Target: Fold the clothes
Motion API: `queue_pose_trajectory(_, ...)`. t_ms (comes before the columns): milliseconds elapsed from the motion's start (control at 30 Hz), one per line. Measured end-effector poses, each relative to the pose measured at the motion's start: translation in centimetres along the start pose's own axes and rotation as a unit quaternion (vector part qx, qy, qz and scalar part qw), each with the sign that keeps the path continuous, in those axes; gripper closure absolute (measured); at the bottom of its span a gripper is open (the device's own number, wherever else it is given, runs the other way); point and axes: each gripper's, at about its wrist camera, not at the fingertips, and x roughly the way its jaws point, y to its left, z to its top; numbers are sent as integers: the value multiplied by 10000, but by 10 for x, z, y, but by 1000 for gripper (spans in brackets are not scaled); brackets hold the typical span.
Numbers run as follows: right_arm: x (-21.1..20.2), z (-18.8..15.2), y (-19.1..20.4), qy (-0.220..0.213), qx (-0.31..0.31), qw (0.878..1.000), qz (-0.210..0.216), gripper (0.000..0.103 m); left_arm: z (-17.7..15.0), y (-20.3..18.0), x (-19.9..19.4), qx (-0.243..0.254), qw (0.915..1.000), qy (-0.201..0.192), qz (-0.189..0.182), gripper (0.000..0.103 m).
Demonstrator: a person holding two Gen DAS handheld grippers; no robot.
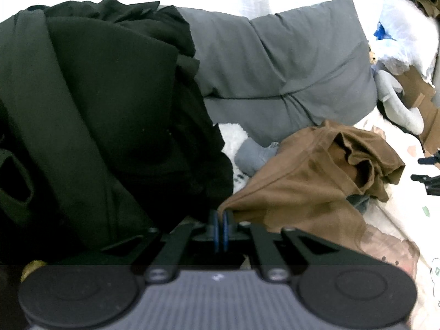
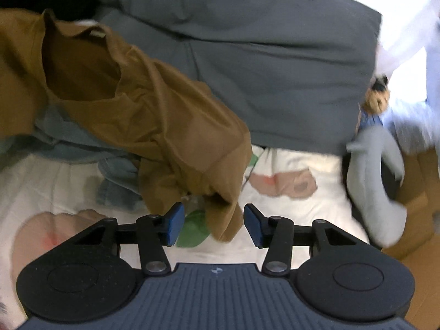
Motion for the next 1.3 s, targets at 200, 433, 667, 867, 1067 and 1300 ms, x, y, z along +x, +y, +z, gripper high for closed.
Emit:
queue_pose_trajectory(200,19,12,9,9,-855,9963,9,48,-2,1,3,-42,10000,30,-9,99)
queue_pose_trajectory(433,30,14,27,-61,-1975,9803,-78,53,-2,2,6,-83,10000,46,-13,99)
queue_pose_trajectory(667,39,6,51,-110,-3087,9503,-385,65,-4,3,8,-135,9999,62,-19,99)
queue_pose_trajectory(867,44,2,60,-153,-3526,9336,-611,69,-5,5,9,-169,9998,76,-38,99)
queue_pose_trajectory(1067,50,-4,73,-163,-3962,9151,-735,69,-6,7,10,-202,9997,94,-40,99)
queue_pose_trajectory(1300,63,1,74,76,-3913,9167,-804,96,-6,5,11,-224,9997,87,-47,99)
